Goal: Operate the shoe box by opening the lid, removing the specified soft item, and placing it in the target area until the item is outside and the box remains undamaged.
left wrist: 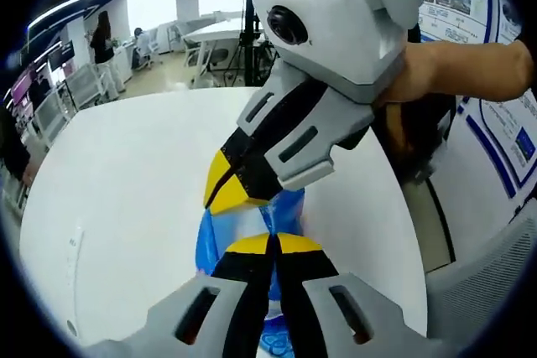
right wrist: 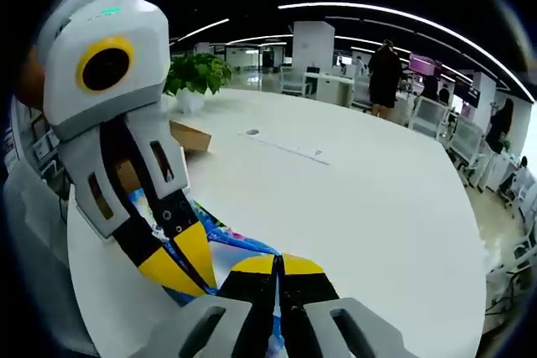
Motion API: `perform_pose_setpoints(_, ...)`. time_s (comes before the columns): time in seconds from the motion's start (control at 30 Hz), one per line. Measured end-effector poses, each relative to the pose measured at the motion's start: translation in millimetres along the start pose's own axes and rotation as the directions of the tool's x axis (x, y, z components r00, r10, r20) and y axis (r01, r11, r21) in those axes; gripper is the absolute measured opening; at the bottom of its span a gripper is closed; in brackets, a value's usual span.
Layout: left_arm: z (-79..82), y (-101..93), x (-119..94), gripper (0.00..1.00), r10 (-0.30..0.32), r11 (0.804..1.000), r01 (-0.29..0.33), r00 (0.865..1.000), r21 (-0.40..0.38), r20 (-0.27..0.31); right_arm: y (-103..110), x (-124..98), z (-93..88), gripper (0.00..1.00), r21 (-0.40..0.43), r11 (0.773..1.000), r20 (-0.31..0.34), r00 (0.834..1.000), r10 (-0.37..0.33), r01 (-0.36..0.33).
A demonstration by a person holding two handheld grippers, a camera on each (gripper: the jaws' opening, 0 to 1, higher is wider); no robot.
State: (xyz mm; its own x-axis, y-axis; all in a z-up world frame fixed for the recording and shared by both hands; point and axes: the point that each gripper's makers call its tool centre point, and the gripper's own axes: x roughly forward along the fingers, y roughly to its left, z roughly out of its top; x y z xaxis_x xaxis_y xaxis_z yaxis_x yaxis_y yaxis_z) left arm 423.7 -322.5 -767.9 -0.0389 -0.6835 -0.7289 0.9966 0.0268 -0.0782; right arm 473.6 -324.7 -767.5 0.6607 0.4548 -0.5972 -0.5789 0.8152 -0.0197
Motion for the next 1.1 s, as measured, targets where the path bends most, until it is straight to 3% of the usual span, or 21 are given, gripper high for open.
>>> perform_pose_setpoints(0.43,-10.1,4.6,10,0.00,-0.011,1.000,0.010,1.000,-0.020,-0.022,-2,14,-5.5,0.00,0.022,1.000,-0.007,1.000,0.012,-0.012)
perform_pose_setpoints(1.1,-12.9,1.7,12,0.00,-0.009,1.000,0.009,0.999,0.008,-0.038,-4,13,-9.9,0.00,0.039,0.999,-0.013,1.000,0.000,0.000)
